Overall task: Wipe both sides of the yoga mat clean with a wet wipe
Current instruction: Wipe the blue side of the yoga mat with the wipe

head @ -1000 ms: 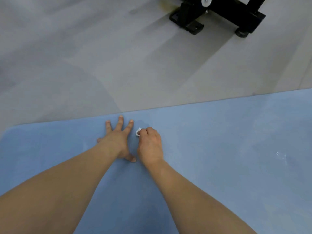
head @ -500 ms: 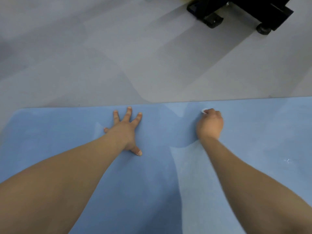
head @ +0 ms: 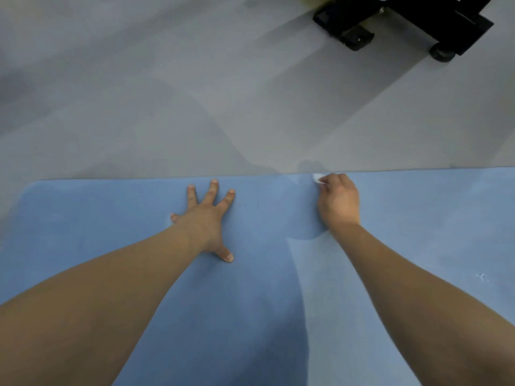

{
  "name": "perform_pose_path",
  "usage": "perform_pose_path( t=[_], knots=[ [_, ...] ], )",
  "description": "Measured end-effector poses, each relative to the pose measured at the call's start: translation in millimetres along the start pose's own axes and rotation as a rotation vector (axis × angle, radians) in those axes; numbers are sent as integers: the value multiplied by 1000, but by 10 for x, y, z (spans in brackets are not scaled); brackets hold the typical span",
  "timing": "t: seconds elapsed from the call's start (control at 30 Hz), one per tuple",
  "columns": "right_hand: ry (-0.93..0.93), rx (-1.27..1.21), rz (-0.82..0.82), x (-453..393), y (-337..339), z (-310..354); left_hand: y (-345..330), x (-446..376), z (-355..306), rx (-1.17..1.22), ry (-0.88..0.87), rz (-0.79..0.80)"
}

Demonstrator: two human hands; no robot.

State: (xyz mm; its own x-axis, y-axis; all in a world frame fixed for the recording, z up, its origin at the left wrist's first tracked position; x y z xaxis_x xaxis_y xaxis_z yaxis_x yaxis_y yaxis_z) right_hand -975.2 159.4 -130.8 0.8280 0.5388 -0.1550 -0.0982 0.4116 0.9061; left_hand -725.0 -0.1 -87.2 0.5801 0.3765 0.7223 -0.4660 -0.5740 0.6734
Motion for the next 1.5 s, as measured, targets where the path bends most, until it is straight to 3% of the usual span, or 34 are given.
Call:
perform_pose_path(
  t=[0.07,0.17,0.3,0.4,0.5,0.57,0.77,0.9,1.13,1.27,1.5],
  knots=[
    [-158,-25,-2,-24,42,-104,15,-1,-16,2,8,10],
    [-335,-112,-33,56,-89,304,31,-1,-20,8,6,8],
    [-55,-206,120,397,-462,1311,20,18,-13,23,-8,1],
    [92,-184,237,522,-558,1688,19,23,-20,44,-8,3],
    [255,-110,210,384,-448,1354,14,16,-16,30,-11,-1],
    [264,-42,134,175,-307,880,4,17,-3,20,-9,-3],
    [-152,70,-8,-352,285,-647,2,0,-23,-9,5,-2],
    [-320,35,-36,-263,225,-496,12,-11,-29,-5,2,4],
    [187,-105,86,606,-176,697,35,16,-34,-4,4,0],
    [302,-11,108,376,-39,247,40,28,-32,-16,4,-5],
    [-319,161,-35,-55,823,-1587,26,2,-37,-43,12,-5]
  ],
)
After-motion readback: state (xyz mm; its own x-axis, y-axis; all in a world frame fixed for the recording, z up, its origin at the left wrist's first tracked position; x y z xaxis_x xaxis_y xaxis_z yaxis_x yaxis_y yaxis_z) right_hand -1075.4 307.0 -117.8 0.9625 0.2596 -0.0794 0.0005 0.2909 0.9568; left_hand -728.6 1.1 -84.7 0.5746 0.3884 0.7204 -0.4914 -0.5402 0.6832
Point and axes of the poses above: each hand's wrist, its own x-axis away from the middle knuckle, its own y-axis out of the back of the hand, z = x × y, the point moved 2 cm from there along -x, towards the middle knuckle, and after that the axes turned 7 degrees about -y, right-handed, at the moved point
